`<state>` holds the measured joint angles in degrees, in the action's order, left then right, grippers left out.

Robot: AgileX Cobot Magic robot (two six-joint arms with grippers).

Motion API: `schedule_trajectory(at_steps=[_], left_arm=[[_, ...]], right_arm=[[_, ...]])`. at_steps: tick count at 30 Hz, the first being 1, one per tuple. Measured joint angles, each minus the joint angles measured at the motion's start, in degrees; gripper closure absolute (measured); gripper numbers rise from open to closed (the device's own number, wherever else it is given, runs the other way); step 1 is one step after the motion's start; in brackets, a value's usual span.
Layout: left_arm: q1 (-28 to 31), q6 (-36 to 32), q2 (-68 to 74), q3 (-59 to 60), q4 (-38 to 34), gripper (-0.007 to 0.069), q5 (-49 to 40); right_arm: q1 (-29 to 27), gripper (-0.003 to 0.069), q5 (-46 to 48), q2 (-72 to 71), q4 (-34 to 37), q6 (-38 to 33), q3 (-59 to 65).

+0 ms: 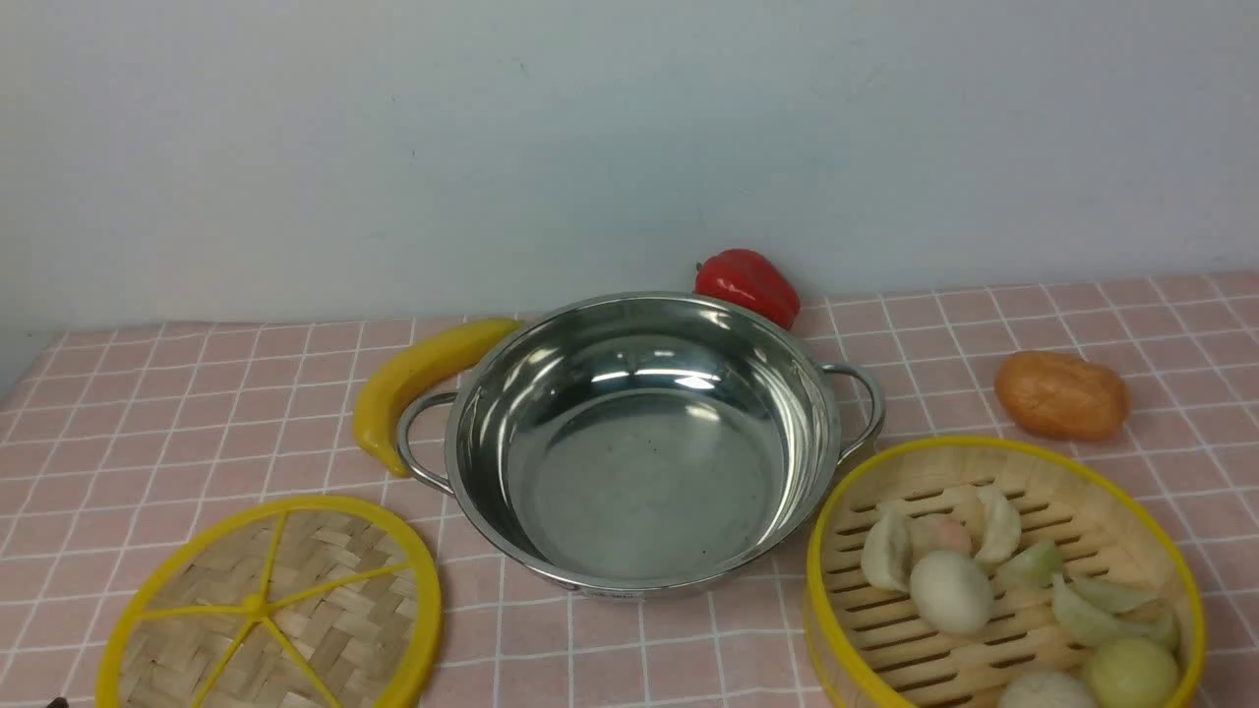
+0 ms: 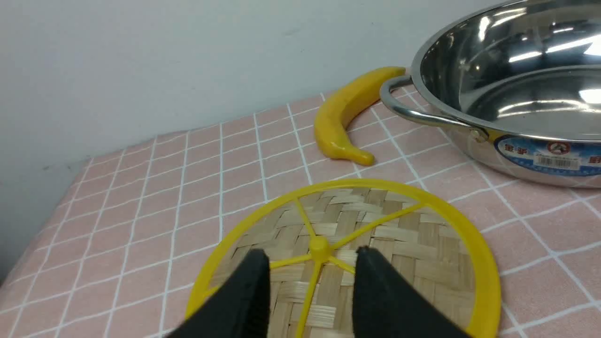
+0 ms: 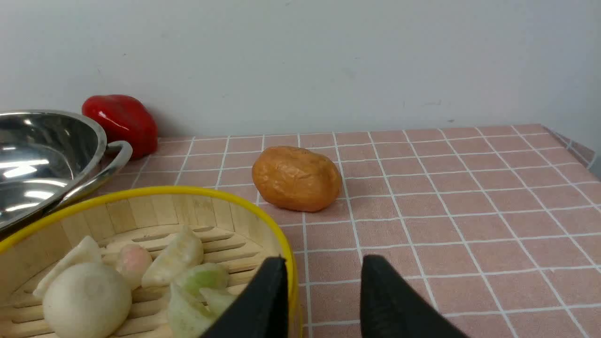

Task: Place the steamer in the pot on the pink tablecloth, and put the lid on the steamer.
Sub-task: 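Reach for and grasp the rim of the bamboo steamer holding the buns with the right gripper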

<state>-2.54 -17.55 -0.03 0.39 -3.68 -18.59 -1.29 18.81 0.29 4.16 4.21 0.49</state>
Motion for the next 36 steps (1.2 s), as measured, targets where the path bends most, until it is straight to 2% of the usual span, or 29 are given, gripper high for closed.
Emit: schedule_trajectory(at_steps=[4,21,28,29,33,36], left_arm=[[-1.56,0.00,0.00,0.00,0.00,0.0382,0.00],[-1.89,0.00,0.00,0.00,0.25,0.0382,0.00],[-1.89,-0.73,0.00,0.00,6.70,0.0382,0.00],[-1.89,-0.93,0.00,0.00,9.88,0.0382,0.00],[-1.89,-1.00,0.00,0.00,14.98,0.0382,0.00],[-1.89,-0.93,0.00,0.00,16.01,0.0382,1.07]], right_arm=[[0.00,0.0419,0.00,0.00,0.00,0.00,0.00],[0.00,0.0419,0.00,0.00,0.00,0.00,0.00],[0.00,0.0419,0.00,0.00,0.00,0.00,0.00],[0.00,0.0419,0.00,0.00,0.00,0.00,0.00],[0.00,0.0419,-0.20,0.00,-0.29,0.00,0.00],[0.00,0.0419,-1.50,0.00,1.31,0.26,0.00]])
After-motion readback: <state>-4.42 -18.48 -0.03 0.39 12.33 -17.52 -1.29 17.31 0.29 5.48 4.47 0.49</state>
